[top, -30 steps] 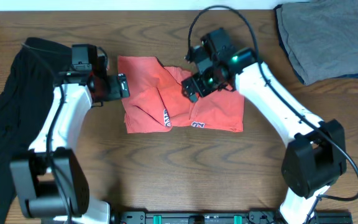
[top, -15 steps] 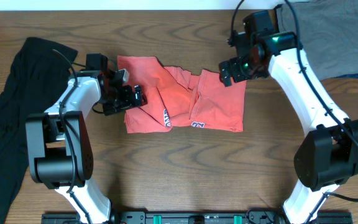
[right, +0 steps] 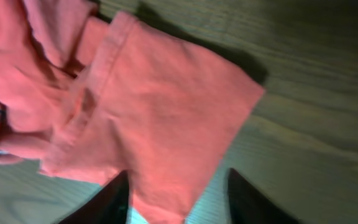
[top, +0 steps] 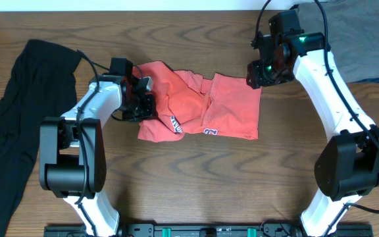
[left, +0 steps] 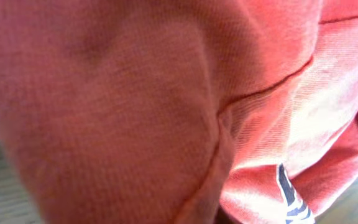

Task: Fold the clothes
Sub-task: 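Fold the shirt's right end toward the left gripper with the right gripper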

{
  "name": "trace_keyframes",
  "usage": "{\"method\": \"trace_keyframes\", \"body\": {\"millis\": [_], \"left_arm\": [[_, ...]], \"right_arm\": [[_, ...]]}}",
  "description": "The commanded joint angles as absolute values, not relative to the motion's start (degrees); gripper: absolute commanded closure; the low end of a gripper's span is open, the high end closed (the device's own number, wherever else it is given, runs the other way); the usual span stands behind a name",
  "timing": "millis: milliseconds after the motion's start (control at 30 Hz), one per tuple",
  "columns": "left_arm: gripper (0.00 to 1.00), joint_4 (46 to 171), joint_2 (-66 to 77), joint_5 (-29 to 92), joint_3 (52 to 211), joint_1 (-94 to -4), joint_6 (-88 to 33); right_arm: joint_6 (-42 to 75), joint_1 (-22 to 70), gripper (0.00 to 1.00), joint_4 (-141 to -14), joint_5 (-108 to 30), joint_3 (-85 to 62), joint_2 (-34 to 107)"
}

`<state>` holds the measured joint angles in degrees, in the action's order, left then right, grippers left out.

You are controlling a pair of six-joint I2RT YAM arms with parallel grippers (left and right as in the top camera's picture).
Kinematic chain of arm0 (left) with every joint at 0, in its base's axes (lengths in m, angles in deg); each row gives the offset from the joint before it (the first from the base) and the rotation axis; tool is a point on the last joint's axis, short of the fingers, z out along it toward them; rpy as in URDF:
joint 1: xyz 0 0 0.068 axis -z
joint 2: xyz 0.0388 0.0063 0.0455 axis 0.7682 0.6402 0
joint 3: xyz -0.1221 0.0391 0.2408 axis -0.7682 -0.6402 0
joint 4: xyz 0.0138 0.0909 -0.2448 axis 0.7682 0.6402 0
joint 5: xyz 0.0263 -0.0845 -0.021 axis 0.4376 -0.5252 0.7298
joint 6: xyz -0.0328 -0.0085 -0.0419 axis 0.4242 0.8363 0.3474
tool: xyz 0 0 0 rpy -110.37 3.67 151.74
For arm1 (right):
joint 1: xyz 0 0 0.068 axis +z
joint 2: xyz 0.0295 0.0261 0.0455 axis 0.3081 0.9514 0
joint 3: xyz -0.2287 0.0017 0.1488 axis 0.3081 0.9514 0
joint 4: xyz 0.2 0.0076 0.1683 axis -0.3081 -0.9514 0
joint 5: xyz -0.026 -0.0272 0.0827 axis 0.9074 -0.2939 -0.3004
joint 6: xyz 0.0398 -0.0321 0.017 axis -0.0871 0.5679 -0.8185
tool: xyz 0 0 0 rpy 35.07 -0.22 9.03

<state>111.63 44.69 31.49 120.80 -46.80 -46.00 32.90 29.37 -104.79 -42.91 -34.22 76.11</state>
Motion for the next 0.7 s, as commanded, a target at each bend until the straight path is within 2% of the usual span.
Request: {"method": "trace_keyframes", "body": {"millis": [0, 167, 233, 533, 667], "left_arm": [[0.94, 112.2, 45.3, 33.2, 120.9, -47.9, -46.1], [0.94, 114.0, 41.7, 33.6, 122.1, -48.0, -46.1], [0.94, 114.5, 39.5, 35.0, 122.2, -48.0, -46.1], [0.94, 116.9, 29.4, 38.0, 122.2, -47.1, -46.3], [0.94, 115.6, 27.8, 38.1, 122.2, -41.4, -47.3]], "right_arm": [[32.7, 29.0, 0.67, -103.8, -49.6, -30.3, 76.1], [31.1, 28.9, 0.93, -96.4, -56.1, -21.4, 76.1], [30.4, 28.9, 0.99, -93.2, -57.2, -18.0, 76.1], [26.5, 28.9, 0.99, -81.8, -56.4, -7.8, 77.5], [25.5, 28.8, 0.99, -79.3, -56.4, -6.1, 79.9]]}}
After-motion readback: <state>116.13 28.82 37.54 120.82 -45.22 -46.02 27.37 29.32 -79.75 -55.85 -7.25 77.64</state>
